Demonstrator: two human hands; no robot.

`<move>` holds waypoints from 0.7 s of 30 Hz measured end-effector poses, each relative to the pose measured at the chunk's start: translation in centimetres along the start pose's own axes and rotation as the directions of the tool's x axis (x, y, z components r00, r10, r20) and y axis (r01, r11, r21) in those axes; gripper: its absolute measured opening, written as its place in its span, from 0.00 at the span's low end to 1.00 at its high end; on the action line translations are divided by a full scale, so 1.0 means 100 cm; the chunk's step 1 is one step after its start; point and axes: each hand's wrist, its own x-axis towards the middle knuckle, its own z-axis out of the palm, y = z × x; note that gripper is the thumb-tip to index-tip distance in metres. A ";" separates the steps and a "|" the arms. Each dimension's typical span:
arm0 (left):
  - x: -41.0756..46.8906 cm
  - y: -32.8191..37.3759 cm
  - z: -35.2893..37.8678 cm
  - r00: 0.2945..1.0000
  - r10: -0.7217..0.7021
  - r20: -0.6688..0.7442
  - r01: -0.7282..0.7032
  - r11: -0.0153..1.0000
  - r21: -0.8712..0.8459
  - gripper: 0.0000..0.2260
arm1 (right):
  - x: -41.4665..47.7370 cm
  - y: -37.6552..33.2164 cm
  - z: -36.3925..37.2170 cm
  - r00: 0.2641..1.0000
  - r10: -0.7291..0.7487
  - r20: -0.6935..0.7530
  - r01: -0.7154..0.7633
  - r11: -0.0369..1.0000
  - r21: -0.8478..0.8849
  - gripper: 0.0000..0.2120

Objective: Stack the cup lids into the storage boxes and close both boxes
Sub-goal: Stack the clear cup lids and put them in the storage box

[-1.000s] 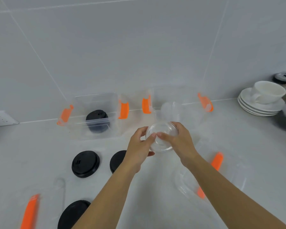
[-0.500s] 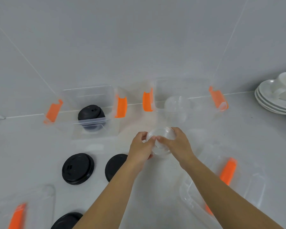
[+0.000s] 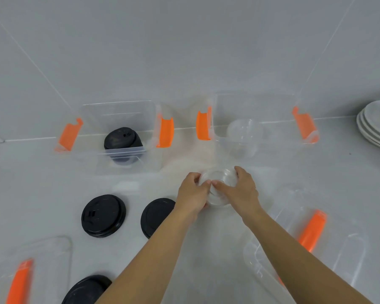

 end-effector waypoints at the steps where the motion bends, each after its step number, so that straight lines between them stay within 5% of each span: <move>1: 0.001 0.001 0.000 1.000 -0.006 -0.004 0.006 1.000 0.003 0.13 | 0.001 0.001 0.000 1.000 0.020 -0.022 -0.021 0.998 -0.060 0.40; 6: 0.004 0.001 0.003 1.000 -0.016 -0.014 0.016 1.000 0.006 0.10 | 0.001 0.005 0.004 0.997 0.053 -0.048 -0.061 0.982 -0.181 0.36; 12: 0.003 0.001 0.002 0.998 -0.057 0.006 0.057 0.997 -0.052 0.05 | 0.001 0.010 0.003 0.995 0.002 -0.097 -0.013 0.994 -0.112 0.37; 21: -0.002 -0.005 0.002 0.997 -0.081 0.009 0.081 0.995 -0.059 0.06 | -0.016 0.006 -0.001 1.000 -0.003 0.006 0.001 0.942 0.334 0.33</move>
